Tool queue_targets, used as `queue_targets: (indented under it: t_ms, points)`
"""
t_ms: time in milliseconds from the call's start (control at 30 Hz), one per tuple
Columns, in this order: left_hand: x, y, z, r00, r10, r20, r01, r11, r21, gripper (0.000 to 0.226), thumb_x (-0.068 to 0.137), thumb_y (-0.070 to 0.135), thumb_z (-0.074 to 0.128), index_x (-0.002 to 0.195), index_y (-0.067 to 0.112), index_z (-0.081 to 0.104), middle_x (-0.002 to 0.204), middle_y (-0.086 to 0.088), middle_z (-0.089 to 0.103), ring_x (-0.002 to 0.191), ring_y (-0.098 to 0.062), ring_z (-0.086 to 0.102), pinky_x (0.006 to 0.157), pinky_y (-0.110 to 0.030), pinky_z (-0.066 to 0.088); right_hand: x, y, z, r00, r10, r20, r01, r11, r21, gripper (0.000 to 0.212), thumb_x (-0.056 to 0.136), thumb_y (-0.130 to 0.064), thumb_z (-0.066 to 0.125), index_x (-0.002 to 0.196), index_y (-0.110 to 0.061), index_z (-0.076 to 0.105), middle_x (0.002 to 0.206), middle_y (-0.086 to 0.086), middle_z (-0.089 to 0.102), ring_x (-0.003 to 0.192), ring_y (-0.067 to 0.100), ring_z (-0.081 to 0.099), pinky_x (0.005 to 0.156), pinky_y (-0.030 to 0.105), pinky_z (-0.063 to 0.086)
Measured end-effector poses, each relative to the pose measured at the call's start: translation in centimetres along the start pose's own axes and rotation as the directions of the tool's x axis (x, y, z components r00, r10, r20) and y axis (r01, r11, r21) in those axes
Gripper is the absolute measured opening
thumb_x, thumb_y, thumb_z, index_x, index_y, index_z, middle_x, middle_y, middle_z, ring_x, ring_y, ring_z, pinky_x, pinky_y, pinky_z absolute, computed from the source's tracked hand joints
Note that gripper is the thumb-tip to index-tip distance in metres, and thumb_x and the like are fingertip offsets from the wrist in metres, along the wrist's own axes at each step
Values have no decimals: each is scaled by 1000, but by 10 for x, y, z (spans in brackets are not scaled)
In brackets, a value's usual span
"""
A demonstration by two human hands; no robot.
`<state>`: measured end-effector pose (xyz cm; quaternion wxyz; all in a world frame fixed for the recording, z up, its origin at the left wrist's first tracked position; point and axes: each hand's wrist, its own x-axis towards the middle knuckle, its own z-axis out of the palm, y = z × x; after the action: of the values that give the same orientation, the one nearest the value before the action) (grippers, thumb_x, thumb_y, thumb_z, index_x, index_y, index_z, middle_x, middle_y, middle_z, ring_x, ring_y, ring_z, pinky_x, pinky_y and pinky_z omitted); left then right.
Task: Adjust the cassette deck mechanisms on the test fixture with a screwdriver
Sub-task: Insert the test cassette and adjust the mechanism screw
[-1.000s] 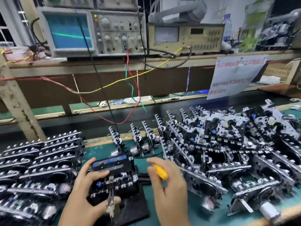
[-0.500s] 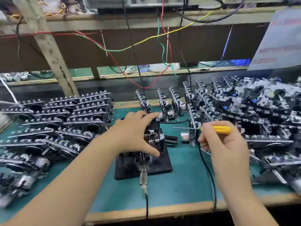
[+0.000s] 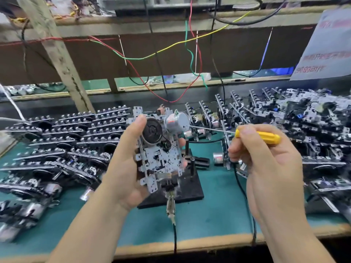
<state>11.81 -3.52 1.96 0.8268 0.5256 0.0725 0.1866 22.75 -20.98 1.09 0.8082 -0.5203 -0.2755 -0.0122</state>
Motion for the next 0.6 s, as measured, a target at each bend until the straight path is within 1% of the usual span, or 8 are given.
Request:
queue_targets:
  t_ms: [133,300,333,367,433,467,533,600]
  points:
    - [-7,-6,-5,999,24,-28,-24,1000,-6,51,86,61,53,112,24,77,113,-8,73,107,-28,68,99,-66,46,-6,0,6,999,27,39,-27,1000,4,13,92,-26,64,81,-25,70,67,2,66,63,17,59,60,23,50]
    - [-14,-5,-4,990,142,5,-142,983,118,47,77,57,72,117,31,74,115,-5,72,107,-28,68,94,-63,51,-7,-6,13,997,77,30,-79,995,67,20,95,-19,66,77,-25,69,63,1,64,59,16,57,57,23,49]
    - [-15,-5,-2,985,174,-11,-169,971,167,52,74,58,75,120,34,72,116,-5,72,107,-28,68,95,-62,52,-6,-7,14,995,101,24,-102,991,90,22,96,-17,65,75,-24,69,62,1,63,58,15,56,56,23,48]
    - [-15,-6,-2,977,212,-40,-197,954,225,65,69,61,79,128,36,66,121,-5,70,110,-29,67,97,-61,51,-6,-7,15,992,125,23,-127,986,109,23,96,-16,64,75,-23,68,60,2,61,56,15,54,55,23,48]
    - [-18,-10,-2,964,255,-76,-216,917,336,101,62,65,83,147,27,47,132,-11,64,121,-38,60,103,-67,43,-4,-8,17,986,165,28,-167,978,121,20,96,-17,62,76,-18,64,59,1,60,55,14,53,55,23,48]
    - [-20,-13,-3,965,248,-80,-202,906,371,111,59,68,84,150,22,42,133,-15,61,122,-46,56,103,-74,37,-4,-7,17,983,180,27,-182,976,120,20,96,-18,62,77,-15,62,58,1,60,55,14,53,54,23,48]
    - [-23,-17,-8,972,217,-88,-167,905,392,115,51,73,86,146,22,46,135,-23,55,125,-56,47,99,-84,26,-3,-7,15,980,200,17,-200,973,119,21,96,-21,61,76,-15,60,59,0,60,54,13,53,54,22,48]
    - [-24,-19,-11,973,221,-70,-179,907,381,111,52,73,86,146,29,47,143,-18,54,132,-54,44,100,-86,23,-2,-7,14,982,191,14,-191,976,108,19,92,-26,64,76,-17,60,60,0,61,55,14,54,54,22,47]
